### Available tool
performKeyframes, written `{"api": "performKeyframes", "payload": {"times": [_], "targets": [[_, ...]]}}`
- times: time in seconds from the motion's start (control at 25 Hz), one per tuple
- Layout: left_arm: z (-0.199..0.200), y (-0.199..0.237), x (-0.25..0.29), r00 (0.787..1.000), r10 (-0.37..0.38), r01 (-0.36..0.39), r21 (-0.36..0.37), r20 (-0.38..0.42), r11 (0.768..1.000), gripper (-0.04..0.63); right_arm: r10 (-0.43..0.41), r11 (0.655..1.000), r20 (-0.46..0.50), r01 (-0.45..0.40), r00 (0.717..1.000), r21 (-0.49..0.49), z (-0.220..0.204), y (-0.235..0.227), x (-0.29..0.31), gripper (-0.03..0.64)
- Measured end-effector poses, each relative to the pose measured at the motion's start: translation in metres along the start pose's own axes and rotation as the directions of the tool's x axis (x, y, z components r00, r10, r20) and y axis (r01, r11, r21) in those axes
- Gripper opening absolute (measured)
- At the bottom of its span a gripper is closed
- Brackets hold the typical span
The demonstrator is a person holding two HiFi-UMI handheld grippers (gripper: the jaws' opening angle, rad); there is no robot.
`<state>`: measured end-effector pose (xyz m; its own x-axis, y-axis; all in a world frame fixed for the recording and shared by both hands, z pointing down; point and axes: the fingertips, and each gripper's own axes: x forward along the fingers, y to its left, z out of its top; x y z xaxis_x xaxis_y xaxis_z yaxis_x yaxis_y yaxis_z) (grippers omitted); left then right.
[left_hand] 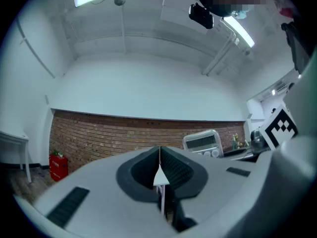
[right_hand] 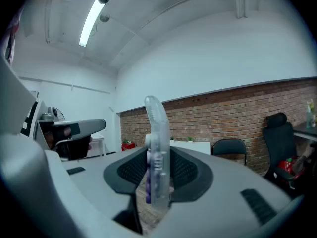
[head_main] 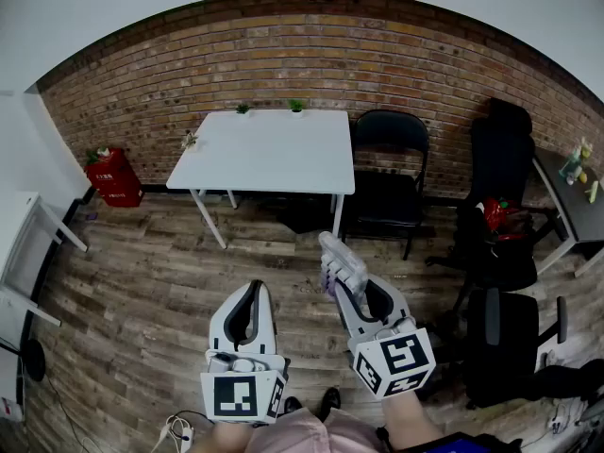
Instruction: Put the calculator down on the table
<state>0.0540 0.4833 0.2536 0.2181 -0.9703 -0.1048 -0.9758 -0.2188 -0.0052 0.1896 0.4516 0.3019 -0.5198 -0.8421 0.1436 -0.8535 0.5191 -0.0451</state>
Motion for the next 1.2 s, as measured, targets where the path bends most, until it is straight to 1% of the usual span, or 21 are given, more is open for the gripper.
{"api": "performKeyframes", "payload": {"times": [0.24,0.48,0.84,1.04,1.2], "targets": [[-0.004,-0.01,0.002,1.0,0.003,-0.003,0.005,-0.002,1.0,0.017,0.002,1.0,-0.001,-0.002,1.0,-0.003,-0.005,-0.008,-0.004,0.132],[-0.005,-0.021,0.007,1.0,0.011,-0.011,0.012,-0.008,1.0,0.018,0.017,0.999,0.029,-0.019,0.999,0.045,-0.002,-0.021,-0.01,0.133],[-0.01,-0.039,0.014,0.998,0.055,-0.055,0.017,-0.003,0.998,0.018,0.048,0.998,0.019,-0.048,0.999,0.029,-0.007,-0.044,-0.015,0.133],[-0.018,-0.039,0.022,0.996,0.081,-0.081,0.024,-0.022,0.996,0.018,0.07,0.997,-0.001,-0.07,0.998,0.027,-0.013,-0.053,-0.005,0.133],[-0.024,-0.023,0.032,0.994,0.1,-0.099,0.028,-0.036,0.995,0.018,0.077,0.997,-0.009,-0.077,0.997,0.03,-0.014,-0.054,0.018,0.133]]}}
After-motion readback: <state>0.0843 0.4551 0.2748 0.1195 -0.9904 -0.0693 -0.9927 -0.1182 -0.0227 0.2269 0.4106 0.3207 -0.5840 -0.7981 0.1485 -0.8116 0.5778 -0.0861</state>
